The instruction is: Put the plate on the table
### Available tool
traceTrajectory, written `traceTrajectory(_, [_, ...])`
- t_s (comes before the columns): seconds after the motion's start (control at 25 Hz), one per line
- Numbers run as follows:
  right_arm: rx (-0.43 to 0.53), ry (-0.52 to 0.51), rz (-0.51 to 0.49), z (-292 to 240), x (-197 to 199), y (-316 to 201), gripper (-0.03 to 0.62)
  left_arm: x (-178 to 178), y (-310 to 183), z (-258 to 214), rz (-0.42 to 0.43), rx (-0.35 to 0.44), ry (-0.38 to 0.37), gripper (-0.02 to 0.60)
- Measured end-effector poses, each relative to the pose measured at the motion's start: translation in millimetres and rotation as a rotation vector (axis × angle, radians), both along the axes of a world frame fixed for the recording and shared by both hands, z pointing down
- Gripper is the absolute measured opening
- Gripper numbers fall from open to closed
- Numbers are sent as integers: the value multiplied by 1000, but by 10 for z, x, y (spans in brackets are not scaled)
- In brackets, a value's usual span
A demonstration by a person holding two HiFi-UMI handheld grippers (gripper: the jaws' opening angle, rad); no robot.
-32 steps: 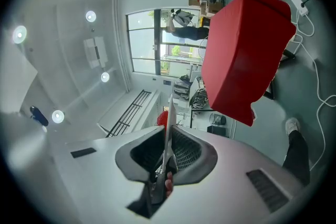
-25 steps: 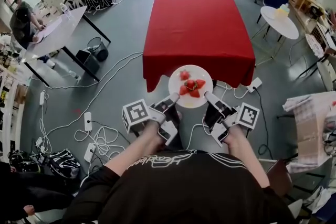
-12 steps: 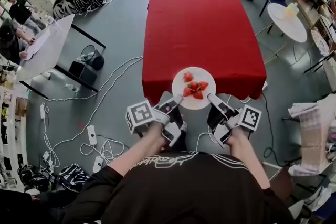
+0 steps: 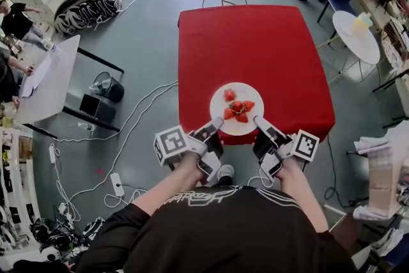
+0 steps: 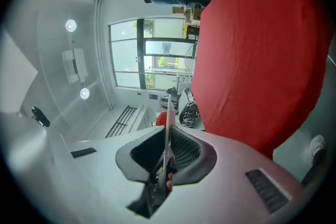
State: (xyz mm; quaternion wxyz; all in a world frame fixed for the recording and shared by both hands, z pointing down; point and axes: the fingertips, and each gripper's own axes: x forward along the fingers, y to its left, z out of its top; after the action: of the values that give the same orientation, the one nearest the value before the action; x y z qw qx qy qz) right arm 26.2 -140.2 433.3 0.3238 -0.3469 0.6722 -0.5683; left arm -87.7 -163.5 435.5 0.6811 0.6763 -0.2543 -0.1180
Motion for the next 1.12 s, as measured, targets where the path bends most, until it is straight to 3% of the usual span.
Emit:
traceTrajectory(0.4, [-13,27,51,-25,190,-433,17,220,-499,26,23,-1,39,15])
traceTrajectory(0.64, [-14,30,31,68,590,-923,17,612,-962,59,9,17,12,15])
traceTrajectory(1.12, [-12,22,26,58,626,-1006,17,611,-1014,73,-14,31,-10,15])
